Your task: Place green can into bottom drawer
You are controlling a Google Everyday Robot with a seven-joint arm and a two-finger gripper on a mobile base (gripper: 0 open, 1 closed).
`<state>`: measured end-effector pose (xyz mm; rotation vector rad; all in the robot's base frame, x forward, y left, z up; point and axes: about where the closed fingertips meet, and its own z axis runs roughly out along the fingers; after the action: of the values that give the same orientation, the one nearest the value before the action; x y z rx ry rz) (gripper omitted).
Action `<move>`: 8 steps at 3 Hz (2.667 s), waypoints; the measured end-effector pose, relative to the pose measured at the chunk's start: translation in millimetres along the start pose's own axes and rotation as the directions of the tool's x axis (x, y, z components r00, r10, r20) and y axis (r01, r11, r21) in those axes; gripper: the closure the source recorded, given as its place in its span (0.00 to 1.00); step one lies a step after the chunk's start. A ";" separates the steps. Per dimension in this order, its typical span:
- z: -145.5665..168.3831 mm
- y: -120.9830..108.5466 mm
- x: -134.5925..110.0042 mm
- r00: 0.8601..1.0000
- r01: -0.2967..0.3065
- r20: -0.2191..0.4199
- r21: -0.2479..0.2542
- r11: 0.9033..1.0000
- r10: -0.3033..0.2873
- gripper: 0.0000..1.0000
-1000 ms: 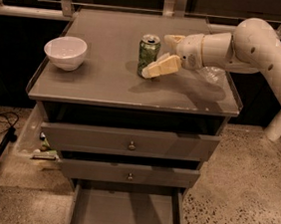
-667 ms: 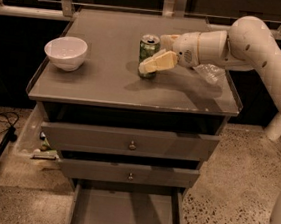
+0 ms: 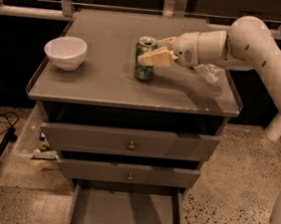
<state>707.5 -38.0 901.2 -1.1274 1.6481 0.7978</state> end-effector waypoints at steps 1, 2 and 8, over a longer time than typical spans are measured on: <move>0.0 0.0 0.0 1.000 0.000 0.000 0.000 1.000 0.000 0.66; 0.1 0.0 0.0 1.000 0.000 0.000 0.000 1.000 0.000 0.89; -114.3 99.7 9.1 0.988 0.113 0.091 0.089 0.990 -0.121 1.00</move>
Offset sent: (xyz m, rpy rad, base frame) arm 0.0000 0.0000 0.0000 0.0000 0.0000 0.0000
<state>574.5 -105.2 931.0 -1.0995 1.5071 0.6911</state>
